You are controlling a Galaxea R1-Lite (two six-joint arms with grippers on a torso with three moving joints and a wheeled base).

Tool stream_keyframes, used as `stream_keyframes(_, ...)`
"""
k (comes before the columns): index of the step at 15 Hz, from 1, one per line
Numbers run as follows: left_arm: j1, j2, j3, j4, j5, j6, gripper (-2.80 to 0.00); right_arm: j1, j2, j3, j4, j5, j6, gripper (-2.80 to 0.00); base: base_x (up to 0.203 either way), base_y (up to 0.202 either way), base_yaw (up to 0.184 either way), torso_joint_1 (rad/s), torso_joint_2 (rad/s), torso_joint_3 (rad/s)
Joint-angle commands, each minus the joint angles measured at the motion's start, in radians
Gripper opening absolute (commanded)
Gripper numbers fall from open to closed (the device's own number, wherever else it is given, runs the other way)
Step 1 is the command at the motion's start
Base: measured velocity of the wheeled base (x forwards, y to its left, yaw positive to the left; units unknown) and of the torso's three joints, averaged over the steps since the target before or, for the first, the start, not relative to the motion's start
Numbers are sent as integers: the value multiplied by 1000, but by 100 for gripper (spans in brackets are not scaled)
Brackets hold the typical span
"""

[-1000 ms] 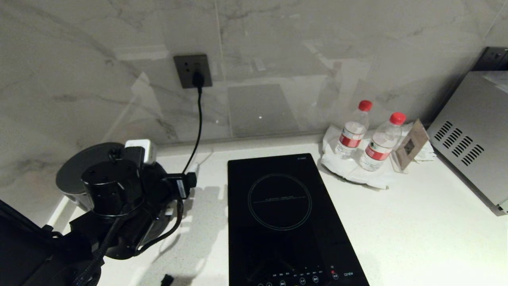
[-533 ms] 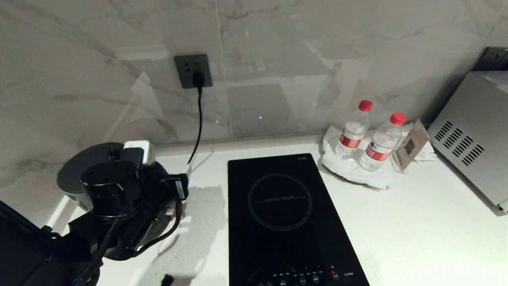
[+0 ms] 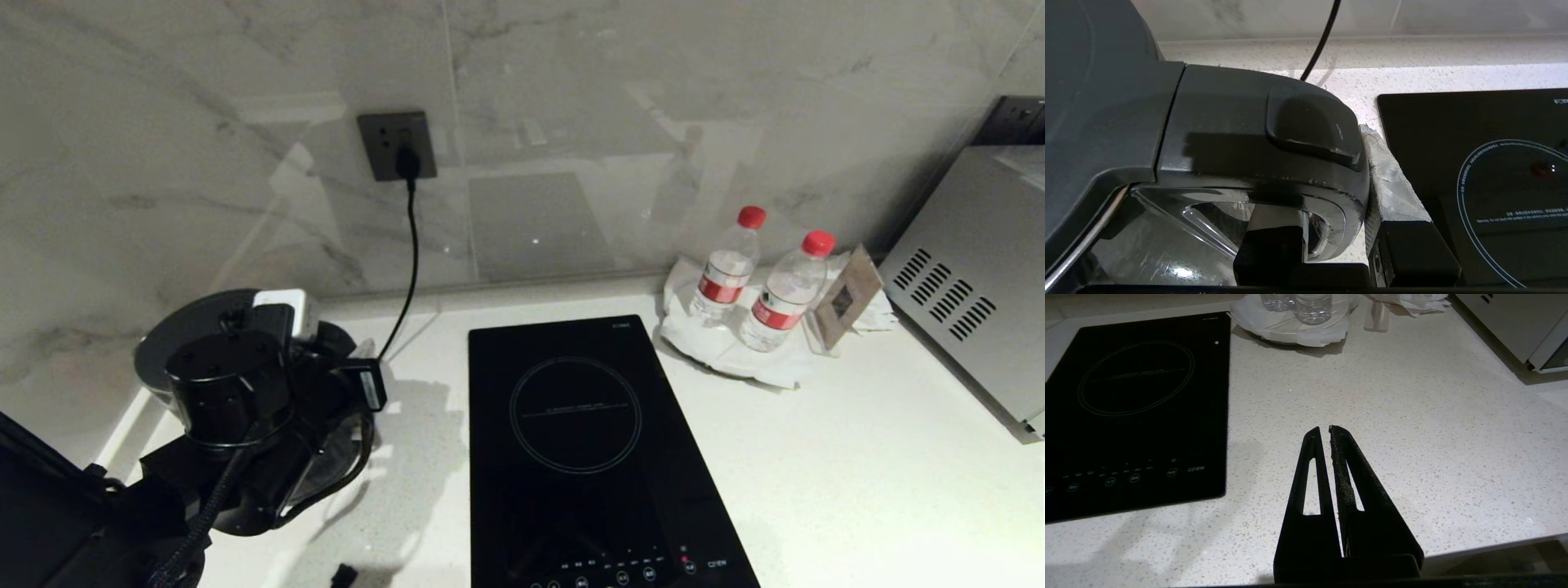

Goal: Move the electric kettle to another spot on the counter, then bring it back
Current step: Pick up the kettle

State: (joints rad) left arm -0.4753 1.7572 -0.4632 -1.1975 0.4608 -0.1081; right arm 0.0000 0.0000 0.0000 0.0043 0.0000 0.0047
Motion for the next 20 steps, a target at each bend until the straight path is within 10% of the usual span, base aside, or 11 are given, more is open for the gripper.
stream_keyframes(1, 3, -5, -2, -8, 4, 1, -280, 0, 0, 0, 0, 0, 0, -280, 0, 0, 0, 0, 0, 0)
stream_keyframes(20, 17, -124, -39, 55, -1, 130, -280, 0, 0, 0, 0, 0, 0, -280, 0, 0, 0, 0, 0, 0)
